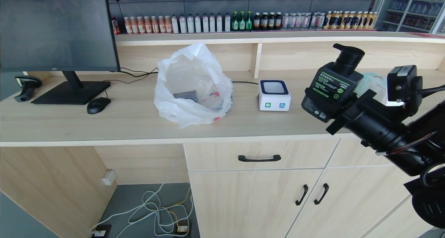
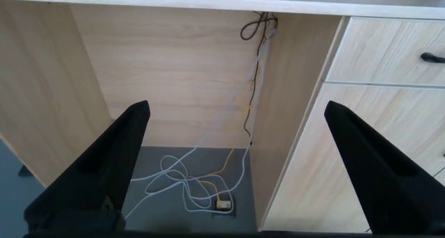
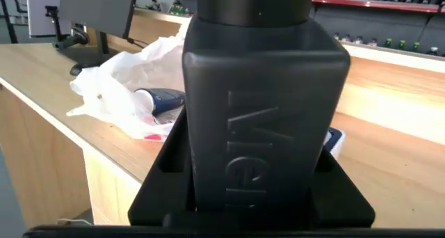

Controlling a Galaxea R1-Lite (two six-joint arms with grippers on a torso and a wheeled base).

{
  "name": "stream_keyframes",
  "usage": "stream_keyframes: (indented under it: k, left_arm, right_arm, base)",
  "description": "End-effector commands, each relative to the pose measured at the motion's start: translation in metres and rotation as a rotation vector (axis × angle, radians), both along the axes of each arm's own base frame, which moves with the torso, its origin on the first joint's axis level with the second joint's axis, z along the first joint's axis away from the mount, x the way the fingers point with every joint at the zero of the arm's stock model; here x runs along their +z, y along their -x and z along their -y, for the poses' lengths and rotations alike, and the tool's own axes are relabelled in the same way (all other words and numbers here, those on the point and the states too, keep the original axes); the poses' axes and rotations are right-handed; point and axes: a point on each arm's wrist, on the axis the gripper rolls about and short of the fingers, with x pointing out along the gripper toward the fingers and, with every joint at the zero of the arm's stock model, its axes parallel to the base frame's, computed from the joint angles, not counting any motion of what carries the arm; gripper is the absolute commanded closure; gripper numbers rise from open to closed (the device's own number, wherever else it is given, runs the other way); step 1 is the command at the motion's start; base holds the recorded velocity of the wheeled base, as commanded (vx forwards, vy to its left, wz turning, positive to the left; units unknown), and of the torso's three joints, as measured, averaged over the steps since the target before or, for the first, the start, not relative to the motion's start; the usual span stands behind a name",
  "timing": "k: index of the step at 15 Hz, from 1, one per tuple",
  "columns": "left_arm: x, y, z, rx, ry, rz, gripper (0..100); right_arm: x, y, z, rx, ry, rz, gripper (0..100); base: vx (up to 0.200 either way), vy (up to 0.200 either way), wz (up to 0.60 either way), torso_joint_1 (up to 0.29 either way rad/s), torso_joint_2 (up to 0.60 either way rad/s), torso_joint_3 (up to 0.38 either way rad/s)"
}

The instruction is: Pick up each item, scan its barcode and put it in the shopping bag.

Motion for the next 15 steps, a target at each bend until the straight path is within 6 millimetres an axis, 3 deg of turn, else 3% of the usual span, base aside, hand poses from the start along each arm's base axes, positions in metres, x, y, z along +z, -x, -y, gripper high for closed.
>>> stream_keyframes:
  k: [1, 9, 13, 15]
  left_arm:
    - [0.0001, 0.0, 0.0, 0.002, 0.001, 0.001, 0]
    - [0.0001, 0.0, 0.0, 0.002, 0.002, 0.001, 0]
    - [0.0001, 0.0, 0.0, 0.0, -0.003, 0.001, 0]
    - [0.0001, 0.0, 0.0, 0.002, 0.001, 0.001, 0]
  right_arm:
    - [-0.0027, -0.0008, 0.0003, -0.002, 0.004, -0.012, 100]
    - [-0.0017, 0.0011, 0.0008, -0.002, 0.004, -0.009, 100]
    - [-0.0033, 0.0004, 0.0006, -0.002, 0.005, -0.015, 100]
    - [-0.0078, 0.0023, 0.0012, -0.002, 0.011, -0.034, 100]
  base:
    - [0.0, 0.2, 0.0, -0.002, 0.0, 0.012]
    - [0.0, 0.2, 0.0, 0.002, 0.0, 0.002]
    - [0.0, 0.0, 0.0, 0.0, 0.0, 0.0]
    - [0.2, 0.0, 0.0, 0.01, 0.0, 0.005]
